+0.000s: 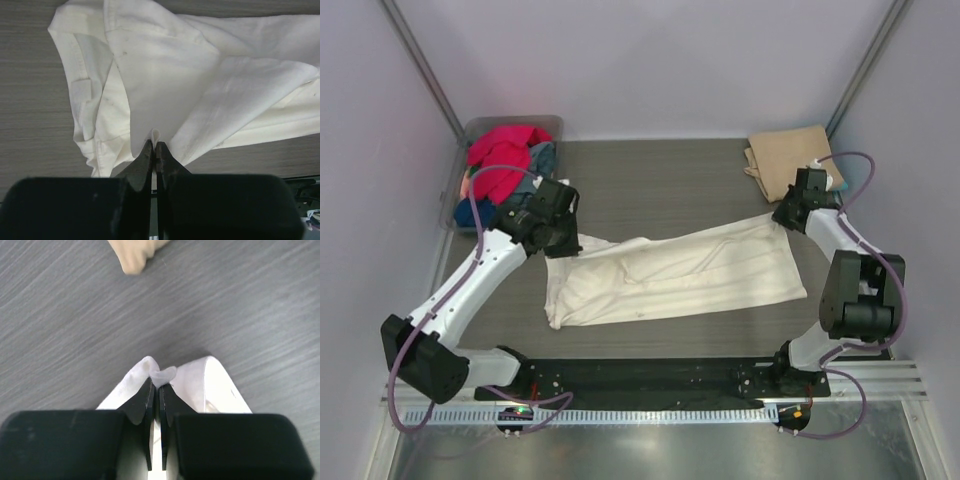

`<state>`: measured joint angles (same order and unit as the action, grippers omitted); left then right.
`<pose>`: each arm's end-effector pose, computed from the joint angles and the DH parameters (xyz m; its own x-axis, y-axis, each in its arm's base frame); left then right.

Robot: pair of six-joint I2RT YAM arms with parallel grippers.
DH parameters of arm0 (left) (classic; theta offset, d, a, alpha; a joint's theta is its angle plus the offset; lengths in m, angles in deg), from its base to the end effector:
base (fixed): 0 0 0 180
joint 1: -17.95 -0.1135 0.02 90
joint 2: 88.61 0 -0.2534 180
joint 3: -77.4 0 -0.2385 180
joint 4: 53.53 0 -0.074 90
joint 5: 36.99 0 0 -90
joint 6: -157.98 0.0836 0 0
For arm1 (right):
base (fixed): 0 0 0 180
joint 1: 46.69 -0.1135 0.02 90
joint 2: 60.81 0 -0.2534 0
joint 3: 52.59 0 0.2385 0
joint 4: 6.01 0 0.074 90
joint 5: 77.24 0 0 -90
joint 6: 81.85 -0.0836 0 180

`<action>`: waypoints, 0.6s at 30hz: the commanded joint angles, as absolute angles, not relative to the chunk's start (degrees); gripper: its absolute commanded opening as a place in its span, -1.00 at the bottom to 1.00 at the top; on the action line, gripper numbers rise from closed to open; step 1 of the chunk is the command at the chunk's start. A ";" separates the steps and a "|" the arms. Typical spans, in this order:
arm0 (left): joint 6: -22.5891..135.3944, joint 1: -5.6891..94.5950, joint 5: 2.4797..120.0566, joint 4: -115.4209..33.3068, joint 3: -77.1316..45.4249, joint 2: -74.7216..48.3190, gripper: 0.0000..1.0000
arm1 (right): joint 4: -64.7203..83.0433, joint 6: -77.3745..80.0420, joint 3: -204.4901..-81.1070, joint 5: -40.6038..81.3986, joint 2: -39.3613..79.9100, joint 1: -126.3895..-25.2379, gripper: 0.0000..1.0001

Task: Fold and stack the t-shirts

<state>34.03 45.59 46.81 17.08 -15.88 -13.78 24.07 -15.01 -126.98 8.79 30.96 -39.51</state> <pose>0.2422 -0.1166 0.2729 -0.8579 -0.1775 -0.4823 -0.0815 0.9736 -0.2134 0.3583 -0.0510 0.1796 -0.6048 0.4716 -0.6417 0.4449 0.8684 0.2190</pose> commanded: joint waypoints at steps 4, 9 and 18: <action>29.23 48.45 43.08 21.07 -20.61 -21.01 -1.00 | 22.45 -17.78 -120.09 3.89 21.04 -39.30 -0.78; 23.96 51.70 42.55 22.66 -26.58 -27.06 -0.99 | 22.37 -23.48 -111.65 0.81 13.47 -38.78 -0.65; 18.41 55.39 46.42 23.54 -30.72 -35.08 0.15 | 21.22 -27.19 -108.12 3.96 1.51 -36.58 0.89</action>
<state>20.83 54.79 45.85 23.48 -31.66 -33.60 23.83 -25.63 -105.58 3.43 4.12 -36.75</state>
